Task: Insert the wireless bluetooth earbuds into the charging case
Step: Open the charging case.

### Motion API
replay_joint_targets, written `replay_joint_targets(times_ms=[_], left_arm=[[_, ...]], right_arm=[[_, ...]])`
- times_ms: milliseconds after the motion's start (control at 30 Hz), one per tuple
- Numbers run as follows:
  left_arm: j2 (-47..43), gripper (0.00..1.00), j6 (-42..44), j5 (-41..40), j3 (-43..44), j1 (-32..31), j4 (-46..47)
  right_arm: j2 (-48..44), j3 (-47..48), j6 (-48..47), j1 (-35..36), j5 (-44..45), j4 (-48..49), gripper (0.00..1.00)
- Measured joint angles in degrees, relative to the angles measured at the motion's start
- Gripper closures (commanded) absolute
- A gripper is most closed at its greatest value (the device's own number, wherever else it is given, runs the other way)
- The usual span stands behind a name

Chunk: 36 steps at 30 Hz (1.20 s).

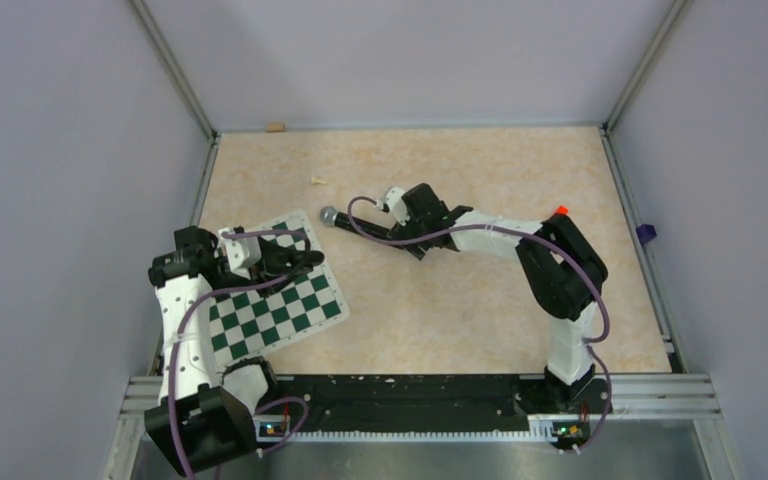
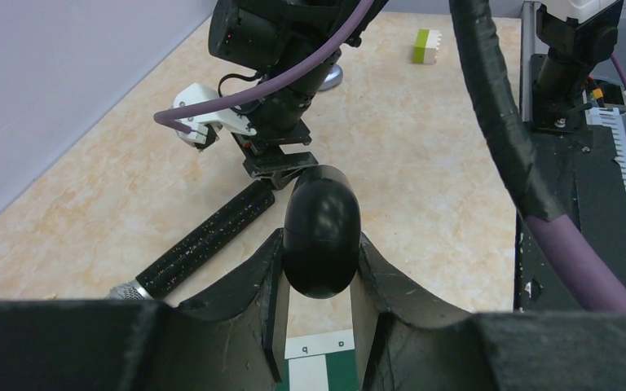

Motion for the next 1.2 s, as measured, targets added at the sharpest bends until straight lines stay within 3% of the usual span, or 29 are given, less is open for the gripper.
replay_joint_targets(times_ms=[867, 1033, 1200], left_arm=[[0.0, 1.00, 0.0, 0.0, 0.0, 0.0, 0.0], [0.5, 1.00, 0.0, 0.0, 0.0, -0.5, 0.0], [3.9, 1.00, 2.3, 0.0, 0.4, -4.6, -1.7]], right_arm=[[-4.5, -2.9, -5.0, -4.1, 6.2, 0.4, 0.27], [-9.3, -2.9, -5.5, -4.1, 0.3, -1.7, 0.25], [-22.8, -2.8, -4.2, -4.1, -13.7, -2.4, 0.08]])
